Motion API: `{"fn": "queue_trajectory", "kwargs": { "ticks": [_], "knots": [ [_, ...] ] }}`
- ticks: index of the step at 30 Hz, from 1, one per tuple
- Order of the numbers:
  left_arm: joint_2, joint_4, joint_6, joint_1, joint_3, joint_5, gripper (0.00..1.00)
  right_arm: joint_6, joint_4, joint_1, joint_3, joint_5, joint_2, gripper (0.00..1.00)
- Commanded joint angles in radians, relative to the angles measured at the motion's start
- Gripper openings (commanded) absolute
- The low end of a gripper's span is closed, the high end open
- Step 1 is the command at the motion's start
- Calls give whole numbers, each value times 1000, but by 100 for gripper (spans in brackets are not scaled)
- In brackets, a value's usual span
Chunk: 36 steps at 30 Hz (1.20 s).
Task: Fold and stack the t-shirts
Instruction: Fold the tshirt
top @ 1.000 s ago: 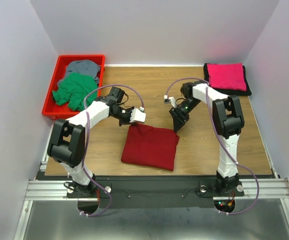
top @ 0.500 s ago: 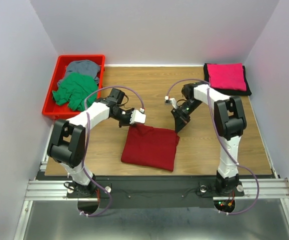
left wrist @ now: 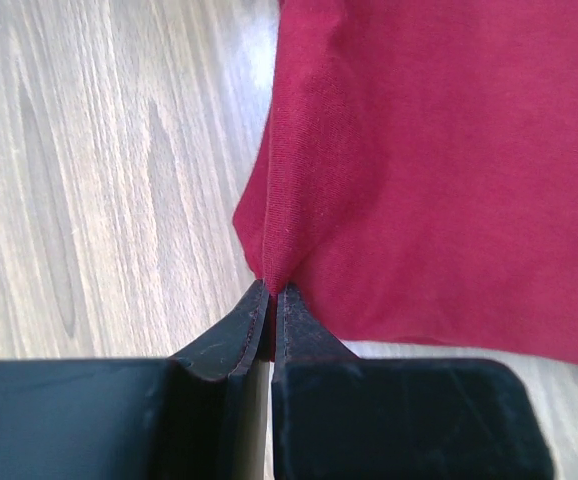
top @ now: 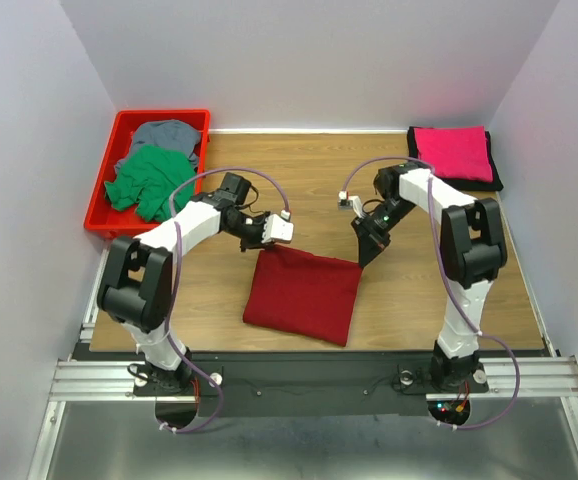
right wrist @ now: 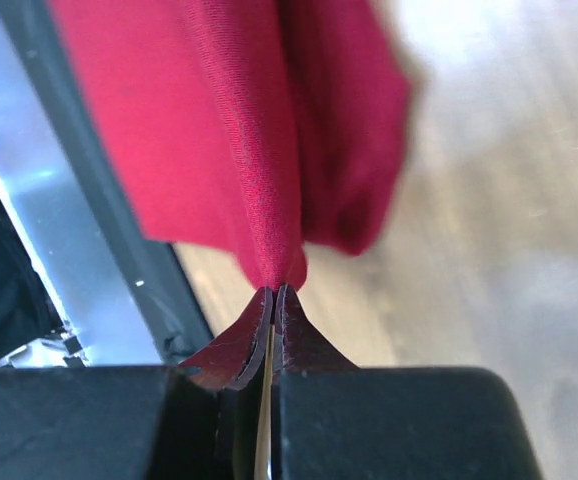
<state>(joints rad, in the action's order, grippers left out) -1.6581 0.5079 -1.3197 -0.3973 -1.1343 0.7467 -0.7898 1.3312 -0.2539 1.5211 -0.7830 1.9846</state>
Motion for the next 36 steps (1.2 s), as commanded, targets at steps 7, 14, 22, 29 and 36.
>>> {"fn": "queue_trajectory", "kwargs": {
  "ticks": [7, 14, 22, 29, 36],
  "knots": [
    [-132, -65, 56, 26, -67, -24, 0, 76, -124, 27, 197, 41, 192, 1],
    [-108, -37, 73, 46, -94, -1, 0, 100, -92, 28, 332, 15, 231, 1],
    [17, 121, 36, 66, -125, 60, 0, 52, 6, 27, 356, -59, 148, 1],
    [-20, 23, 62, 87, -30, -12, 0, 90, -59, 21, 398, -45, 233, 1],
    [-176, -63, 146, 101, -111, -69, 6, 141, -135, 21, 465, 10, 349, 1]
  ]
}}
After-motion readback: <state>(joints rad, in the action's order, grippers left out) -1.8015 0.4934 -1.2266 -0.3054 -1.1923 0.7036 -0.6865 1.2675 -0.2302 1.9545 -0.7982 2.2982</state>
